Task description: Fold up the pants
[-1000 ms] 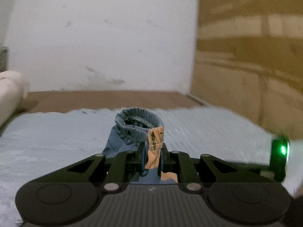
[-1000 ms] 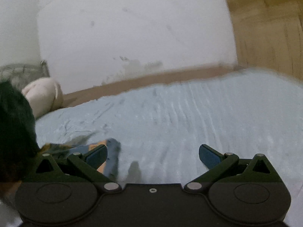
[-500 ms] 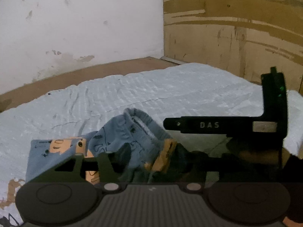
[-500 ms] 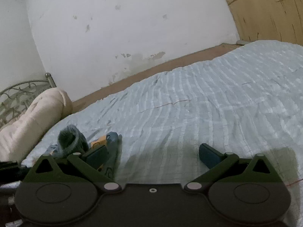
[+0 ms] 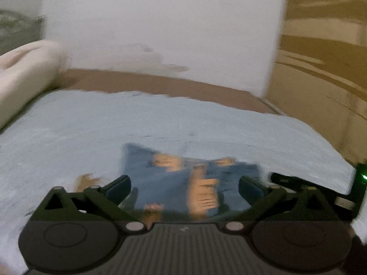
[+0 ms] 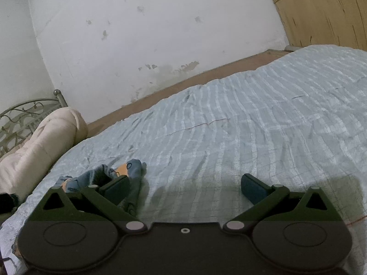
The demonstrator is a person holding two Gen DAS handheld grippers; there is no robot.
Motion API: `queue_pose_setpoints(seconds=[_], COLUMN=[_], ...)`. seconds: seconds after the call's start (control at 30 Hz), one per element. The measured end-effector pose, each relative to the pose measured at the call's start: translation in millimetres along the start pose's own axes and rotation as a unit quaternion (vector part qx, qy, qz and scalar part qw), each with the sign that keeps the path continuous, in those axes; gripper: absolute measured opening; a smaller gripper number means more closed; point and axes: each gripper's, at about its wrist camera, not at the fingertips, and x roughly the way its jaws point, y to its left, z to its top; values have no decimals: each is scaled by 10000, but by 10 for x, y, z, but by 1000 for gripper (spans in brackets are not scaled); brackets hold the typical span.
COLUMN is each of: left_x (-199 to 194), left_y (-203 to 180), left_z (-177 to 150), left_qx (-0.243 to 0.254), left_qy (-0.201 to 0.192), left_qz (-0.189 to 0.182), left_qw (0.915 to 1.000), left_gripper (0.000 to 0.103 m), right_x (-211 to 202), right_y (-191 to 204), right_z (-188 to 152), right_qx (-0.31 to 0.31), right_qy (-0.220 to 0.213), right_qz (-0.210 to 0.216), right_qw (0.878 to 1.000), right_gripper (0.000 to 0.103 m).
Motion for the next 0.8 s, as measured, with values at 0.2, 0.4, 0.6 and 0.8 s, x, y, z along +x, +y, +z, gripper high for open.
queue_pose_setpoints(seconds=[0.2, 0.4, 0.6, 0.8], left_x=[-22, 153, 183, 204], left_y=[536, 900, 896, 783], left_z=[-153, -208, -244, -320], left_qx=[-721, -1649, -1560, -1163], left_qy=[337, 661, 738, 877], left_qz=[703, 415, 374, 451], left_qw=[9944, 9832, 9843, 9883], left_gripper=[102, 102, 102, 102], right_x=[12, -95, -378, -147], right_y=[27, 162, 652, 1251], right_z=[0, 66, 142, 3], right_qx=[-57, -110, 92, -817], right_qy=[12, 12, 119, 742], right_qz=[-60, -468, -662, -929], right_qw=[10000, 9988, 9977, 9895], right_gripper=[102, 102, 102, 102])
